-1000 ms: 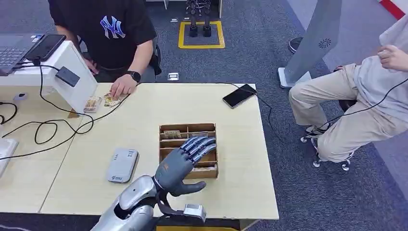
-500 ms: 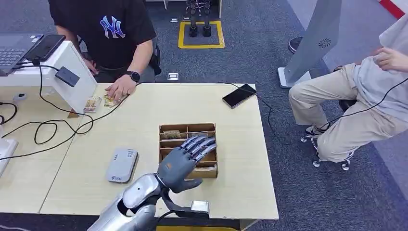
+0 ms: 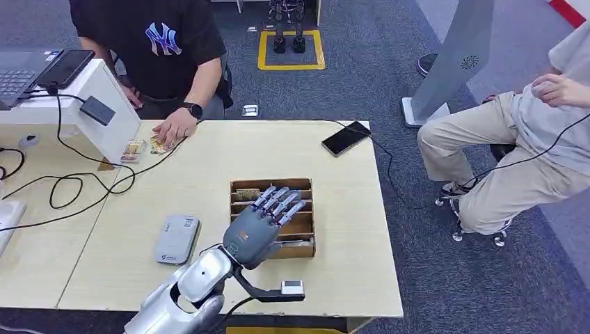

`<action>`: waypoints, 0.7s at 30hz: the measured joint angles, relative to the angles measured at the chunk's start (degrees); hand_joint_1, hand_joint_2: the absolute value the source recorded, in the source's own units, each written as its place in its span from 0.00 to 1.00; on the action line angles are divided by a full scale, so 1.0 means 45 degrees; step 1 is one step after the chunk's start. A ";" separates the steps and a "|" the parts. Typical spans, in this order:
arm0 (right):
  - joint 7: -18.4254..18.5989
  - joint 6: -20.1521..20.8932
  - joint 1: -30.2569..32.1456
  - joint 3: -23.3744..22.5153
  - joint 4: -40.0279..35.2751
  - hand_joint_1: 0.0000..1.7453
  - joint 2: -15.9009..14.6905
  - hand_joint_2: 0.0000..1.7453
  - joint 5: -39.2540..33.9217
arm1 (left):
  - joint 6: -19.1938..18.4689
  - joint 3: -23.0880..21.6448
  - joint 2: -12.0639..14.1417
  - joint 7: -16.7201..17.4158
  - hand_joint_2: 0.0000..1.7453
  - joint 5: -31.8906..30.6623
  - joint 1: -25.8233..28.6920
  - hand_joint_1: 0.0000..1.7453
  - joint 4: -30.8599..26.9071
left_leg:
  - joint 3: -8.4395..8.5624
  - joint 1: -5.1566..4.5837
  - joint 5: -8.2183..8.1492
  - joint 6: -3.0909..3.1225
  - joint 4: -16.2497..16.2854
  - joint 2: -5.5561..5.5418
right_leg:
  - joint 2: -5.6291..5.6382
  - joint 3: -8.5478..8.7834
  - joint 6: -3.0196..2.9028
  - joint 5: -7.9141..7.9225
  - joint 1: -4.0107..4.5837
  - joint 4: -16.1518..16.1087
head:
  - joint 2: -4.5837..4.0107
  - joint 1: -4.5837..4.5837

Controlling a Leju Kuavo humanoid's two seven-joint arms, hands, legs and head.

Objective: Pass the card to the sensor for recognition and then transmit it.

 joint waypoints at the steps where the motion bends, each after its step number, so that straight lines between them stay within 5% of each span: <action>1: 0.0044 0.0000 0.0000 0.0000 0.0000 0.00 0.0000 1.00 0.0005 | 0.0000 -0.0005 -0.0019 0.0120 1.00 -0.0106 -0.0003 0.00 0.0057 | 0.0000 0.0000 0.0000 0.0000 0.0000 0.0001 | 0.0001 0.0000 0.0000 0.0000 0.0000 0.0000 | 0.0000 0.0000; 21: 0.0481 0.0000 0.0011 0.0005 -0.0155 0.00 0.0024 1.00 0.0102 | -0.0092 0.0000 0.0029 0.1539 1.00 -0.1476 -0.0196 0.00 0.0952 | -0.0003 0.0001 0.0000 0.0000 0.0000 0.0000 | 0.0000 -0.0001 0.0000 0.0000 0.0000 0.0000 | 0.0000 -0.0005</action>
